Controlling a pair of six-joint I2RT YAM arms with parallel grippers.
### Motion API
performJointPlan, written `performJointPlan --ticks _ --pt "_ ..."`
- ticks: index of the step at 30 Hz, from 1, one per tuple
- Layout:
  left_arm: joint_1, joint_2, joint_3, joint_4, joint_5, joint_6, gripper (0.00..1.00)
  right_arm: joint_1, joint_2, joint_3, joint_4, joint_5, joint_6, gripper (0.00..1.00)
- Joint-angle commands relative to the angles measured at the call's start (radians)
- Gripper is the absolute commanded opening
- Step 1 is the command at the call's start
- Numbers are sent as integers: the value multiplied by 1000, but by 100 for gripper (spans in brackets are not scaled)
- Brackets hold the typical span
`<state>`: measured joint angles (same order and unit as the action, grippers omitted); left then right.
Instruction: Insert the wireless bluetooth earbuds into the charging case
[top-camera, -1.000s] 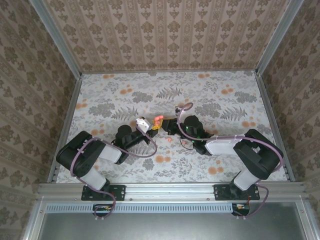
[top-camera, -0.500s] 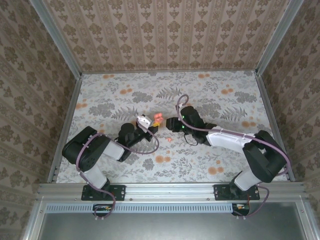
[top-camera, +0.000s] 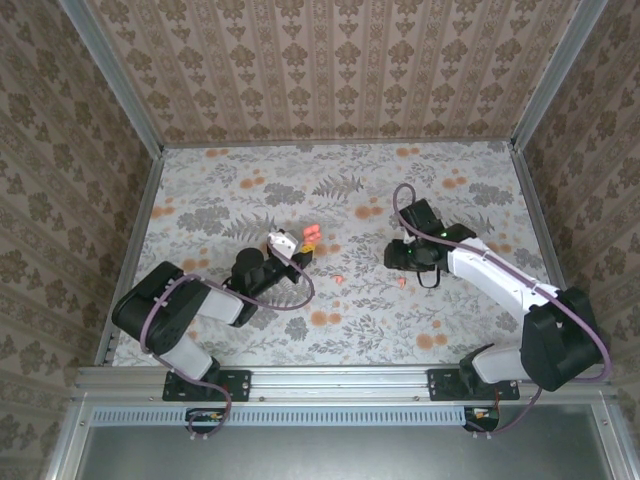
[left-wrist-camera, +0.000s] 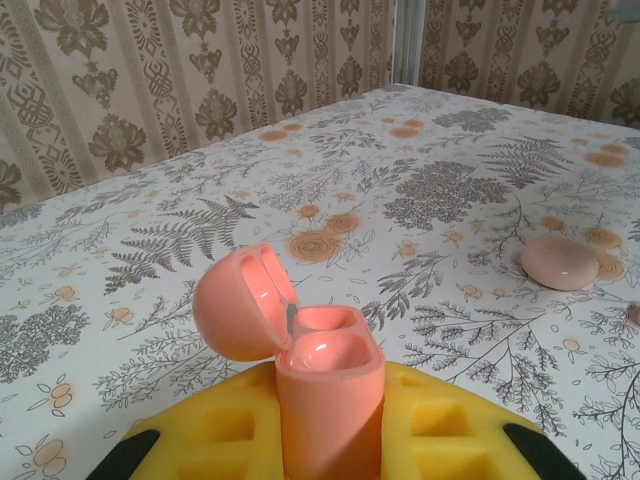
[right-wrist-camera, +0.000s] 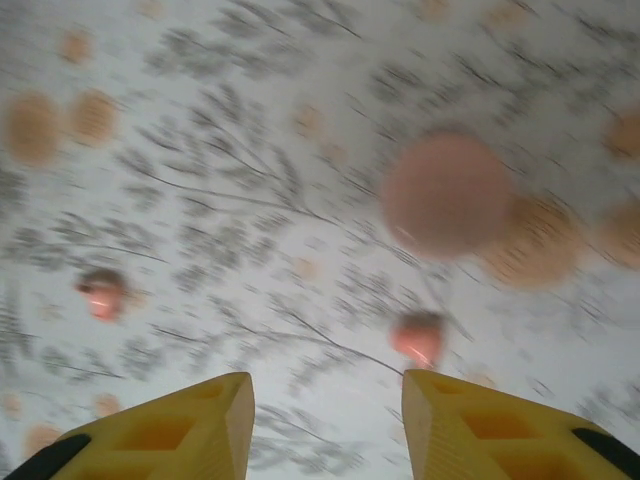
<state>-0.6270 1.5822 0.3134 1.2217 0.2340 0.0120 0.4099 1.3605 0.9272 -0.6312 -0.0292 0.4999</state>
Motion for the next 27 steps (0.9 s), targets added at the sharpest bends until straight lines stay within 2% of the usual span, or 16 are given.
performJointPlan --ticks 1,13,27 --pt "6 -41 -2 -51 -12 11 5 -33 25 6 -171 43 -31 46" --pt "6 -99 4 -136 -21 30 5 -40 290 99 -128 -36 -64 45" --pt "6 -134 9 -198 -22 51 5 -27 404 153 -147 -23 -64 37"
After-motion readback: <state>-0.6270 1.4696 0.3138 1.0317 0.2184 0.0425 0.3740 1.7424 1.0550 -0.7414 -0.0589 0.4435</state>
